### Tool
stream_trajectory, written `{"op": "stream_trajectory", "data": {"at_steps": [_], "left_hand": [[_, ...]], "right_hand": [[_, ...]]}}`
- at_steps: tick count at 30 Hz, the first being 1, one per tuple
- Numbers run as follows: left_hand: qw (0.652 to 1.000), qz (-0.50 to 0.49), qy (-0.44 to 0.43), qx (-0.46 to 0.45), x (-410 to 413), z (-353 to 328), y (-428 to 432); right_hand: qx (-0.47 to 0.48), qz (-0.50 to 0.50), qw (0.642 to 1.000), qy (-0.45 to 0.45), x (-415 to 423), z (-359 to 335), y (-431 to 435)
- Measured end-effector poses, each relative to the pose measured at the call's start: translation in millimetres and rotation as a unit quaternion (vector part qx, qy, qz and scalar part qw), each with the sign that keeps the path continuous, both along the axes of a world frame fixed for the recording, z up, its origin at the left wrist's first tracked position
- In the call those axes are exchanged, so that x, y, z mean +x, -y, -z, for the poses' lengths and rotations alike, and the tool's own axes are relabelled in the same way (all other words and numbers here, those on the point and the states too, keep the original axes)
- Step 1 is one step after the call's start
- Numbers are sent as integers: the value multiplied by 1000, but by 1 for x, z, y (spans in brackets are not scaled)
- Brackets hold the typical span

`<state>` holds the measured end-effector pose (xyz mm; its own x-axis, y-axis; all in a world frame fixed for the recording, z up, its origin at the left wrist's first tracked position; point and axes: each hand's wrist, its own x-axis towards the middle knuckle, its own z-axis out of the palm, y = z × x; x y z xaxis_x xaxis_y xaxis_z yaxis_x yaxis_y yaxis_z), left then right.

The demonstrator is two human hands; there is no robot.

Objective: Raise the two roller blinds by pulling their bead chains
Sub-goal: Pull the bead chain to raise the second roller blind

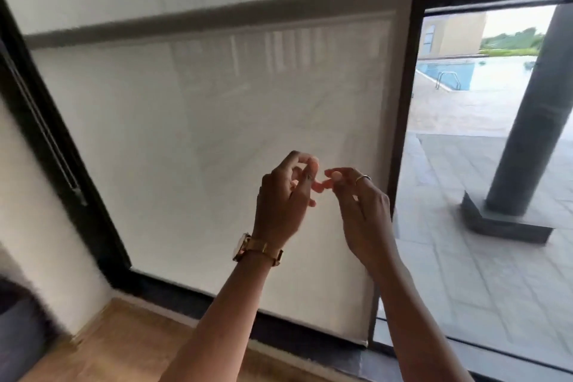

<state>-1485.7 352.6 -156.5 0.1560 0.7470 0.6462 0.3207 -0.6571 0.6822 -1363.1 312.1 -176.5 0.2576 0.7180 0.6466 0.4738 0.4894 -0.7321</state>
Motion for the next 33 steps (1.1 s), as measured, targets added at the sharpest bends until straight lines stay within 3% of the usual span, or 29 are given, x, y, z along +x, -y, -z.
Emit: {"op": "stream_trajectory", "data": {"at_steps": [12,20,23,33], "left_hand": [[991,-130,35,-21,-283,7,-117],[978,-189,72,-51,-481,0,-247],[975,-212,48,-37,-544,-11,-296],[952,-293,91,-10,-761,-2,-477]], "right_hand": [[-4,-56,997,-52,-253,-7,-156],[-82,-201,968,-127,-436,16,-313],[-107,-249,950,-154,-498,12,-363],[-152,-337,924,-97,-722,-15,-549]]}}
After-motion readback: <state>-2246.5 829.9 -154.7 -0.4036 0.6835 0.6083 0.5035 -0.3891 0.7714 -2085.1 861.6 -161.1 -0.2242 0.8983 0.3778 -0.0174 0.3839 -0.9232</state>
